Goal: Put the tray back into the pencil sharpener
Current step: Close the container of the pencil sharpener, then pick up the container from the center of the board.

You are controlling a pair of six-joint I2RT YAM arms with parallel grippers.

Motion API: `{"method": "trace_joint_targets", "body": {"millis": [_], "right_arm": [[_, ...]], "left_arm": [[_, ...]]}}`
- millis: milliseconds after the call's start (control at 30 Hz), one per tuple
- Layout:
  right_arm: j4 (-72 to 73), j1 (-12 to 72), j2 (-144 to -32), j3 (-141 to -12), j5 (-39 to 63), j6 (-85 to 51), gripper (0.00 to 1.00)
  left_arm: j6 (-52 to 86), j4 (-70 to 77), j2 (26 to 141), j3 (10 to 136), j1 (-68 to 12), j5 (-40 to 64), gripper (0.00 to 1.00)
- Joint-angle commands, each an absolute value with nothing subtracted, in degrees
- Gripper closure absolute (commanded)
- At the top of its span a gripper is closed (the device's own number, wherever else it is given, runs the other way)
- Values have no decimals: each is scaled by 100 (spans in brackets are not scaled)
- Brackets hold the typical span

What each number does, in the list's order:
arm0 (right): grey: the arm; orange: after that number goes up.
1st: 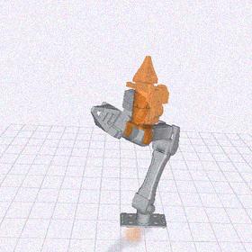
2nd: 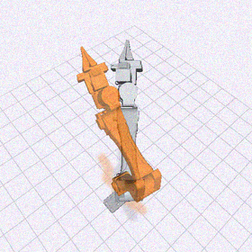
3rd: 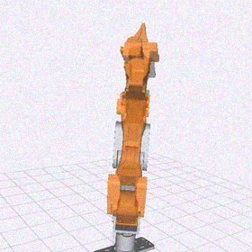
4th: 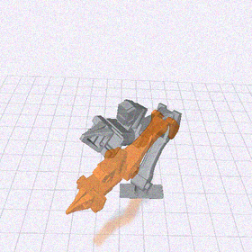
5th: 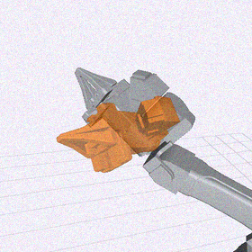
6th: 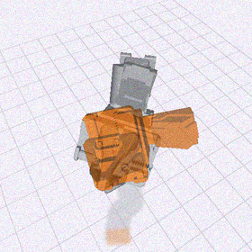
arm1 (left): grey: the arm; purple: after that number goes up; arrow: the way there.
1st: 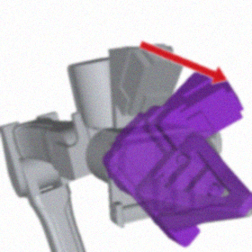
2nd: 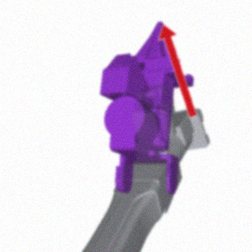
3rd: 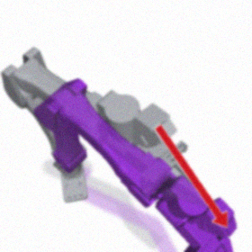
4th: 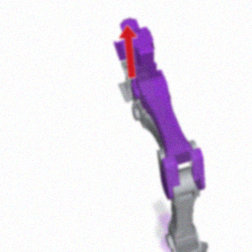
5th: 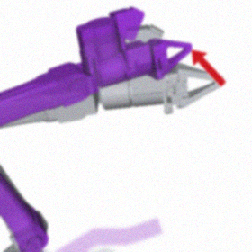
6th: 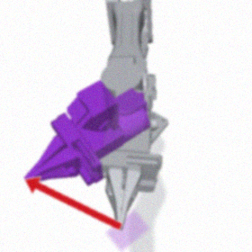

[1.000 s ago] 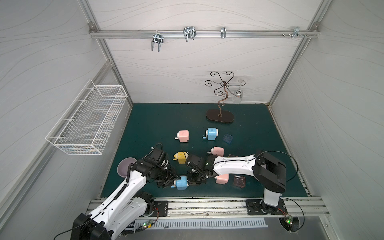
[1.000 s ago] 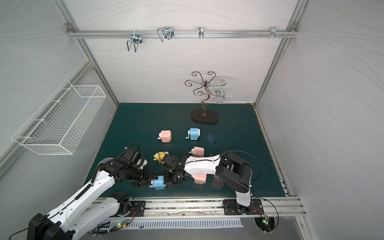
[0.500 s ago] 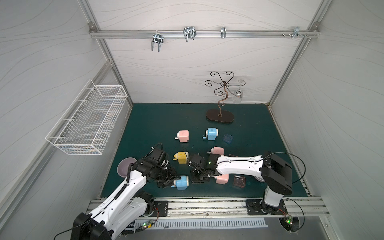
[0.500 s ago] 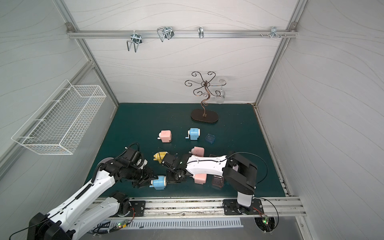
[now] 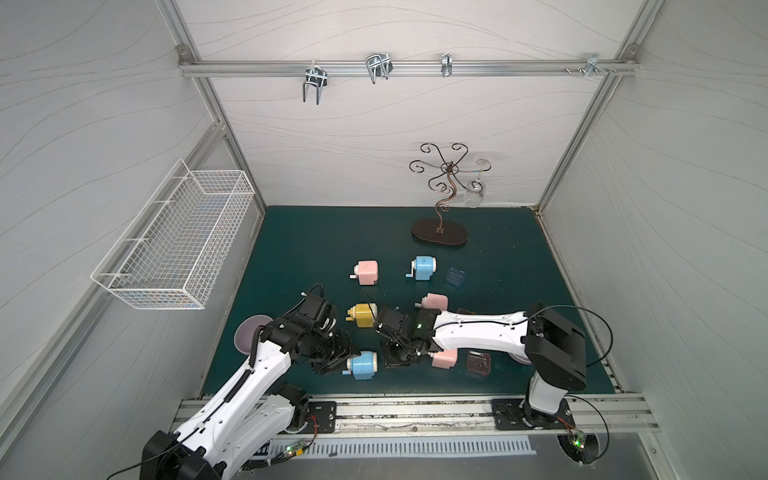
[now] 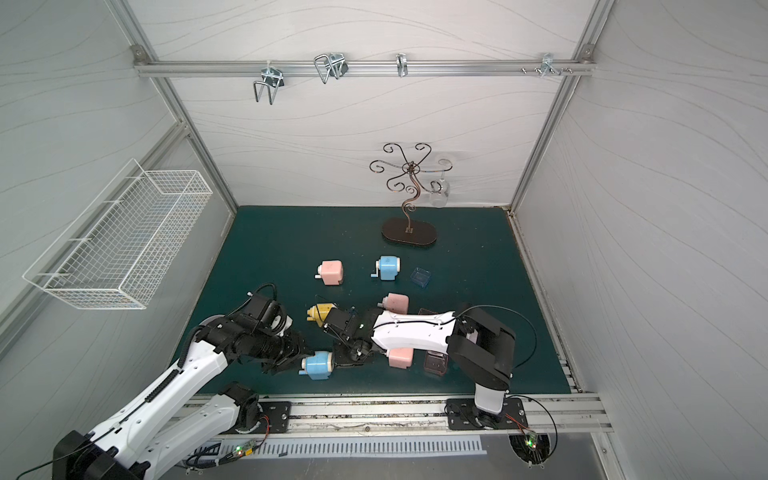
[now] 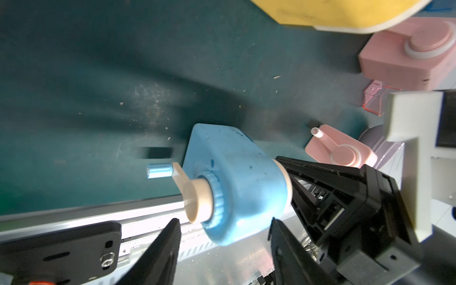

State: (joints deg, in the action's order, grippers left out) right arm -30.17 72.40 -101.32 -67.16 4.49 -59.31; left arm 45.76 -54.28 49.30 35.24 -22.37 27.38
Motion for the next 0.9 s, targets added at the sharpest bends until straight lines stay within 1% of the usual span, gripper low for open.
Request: {"method": "trace_joint_targets", "body": {"millis": [0, 333, 533, 600, 667, 733, 867], "right_arm": [[-3313, 7285, -9820, -6906, 238, -5751, 87], [-3693, 7277, -9490, -7228, -134, -5528, 86], [-4220, 7172, -9041, -7418, -721, -5306, 85], [-4421, 7057, -8766, -7414, -994, -5265, 83], [-4570, 6845, -8442, -7357, -1152, -5231, 81], [-4644, 6508, -8072, -7241, -1142, -5194, 81], [-4625, 5407, -7184, -6815, -563, -5147, 81]], "left_arm": [[4425, -5713, 4782, 3965, -2232, 2554, 38], [4131, -6619, 4665, 5034, -2232, 1863, 40], [3953, -7037, 4718, 5683, -2232, 1371, 42], [3915, -7070, 4782, 5953, -2232, 1243, 43], [3869, -7050, 4930, 6278, -2232, 1172, 43], [3822, -7016, 5156, 6622, -2238, 1112, 44], [3688, -6851, 5789, 7327, -2323, 973, 44]]}}
